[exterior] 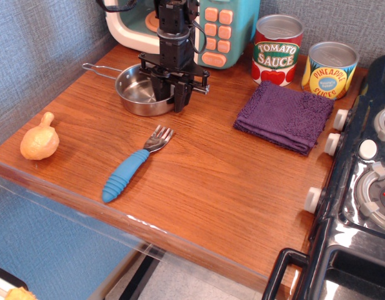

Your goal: Place the silver pot on the other side of the blue spoon.

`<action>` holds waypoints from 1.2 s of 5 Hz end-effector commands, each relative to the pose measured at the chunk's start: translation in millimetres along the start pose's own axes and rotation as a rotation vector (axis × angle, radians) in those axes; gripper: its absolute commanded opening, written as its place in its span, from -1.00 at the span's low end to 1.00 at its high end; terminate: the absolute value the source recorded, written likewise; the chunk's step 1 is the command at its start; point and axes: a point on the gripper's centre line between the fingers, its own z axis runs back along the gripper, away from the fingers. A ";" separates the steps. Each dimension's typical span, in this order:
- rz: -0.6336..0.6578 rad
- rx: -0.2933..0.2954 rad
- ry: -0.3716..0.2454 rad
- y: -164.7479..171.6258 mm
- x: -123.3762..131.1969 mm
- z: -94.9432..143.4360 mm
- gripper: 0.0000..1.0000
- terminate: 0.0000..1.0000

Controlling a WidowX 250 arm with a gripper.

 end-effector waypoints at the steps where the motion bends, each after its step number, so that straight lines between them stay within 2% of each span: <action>1: 0.010 0.005 -0.043 10.3 0.8 18.9 -1.00 -1.00; 2: -0.021 -0.002 -0.053 11.9 -1.5 25.7 -1.00 -1.00; 3: -0.163 -0.011 -0.134 8.0 -0.1 63.6 -1.00 -1.00; 4: -0.329 -0.014 -0.231 -18.7 -11.1 97.4 -1.00 -1.00; 5: -0.508 -0.038 -0.289 -64.9 -49.1 113.8 -1.00 -1.00; 6: -0.677 -0.026 -0.276 -109.7 -99.0 105.3 -1.00 -1.00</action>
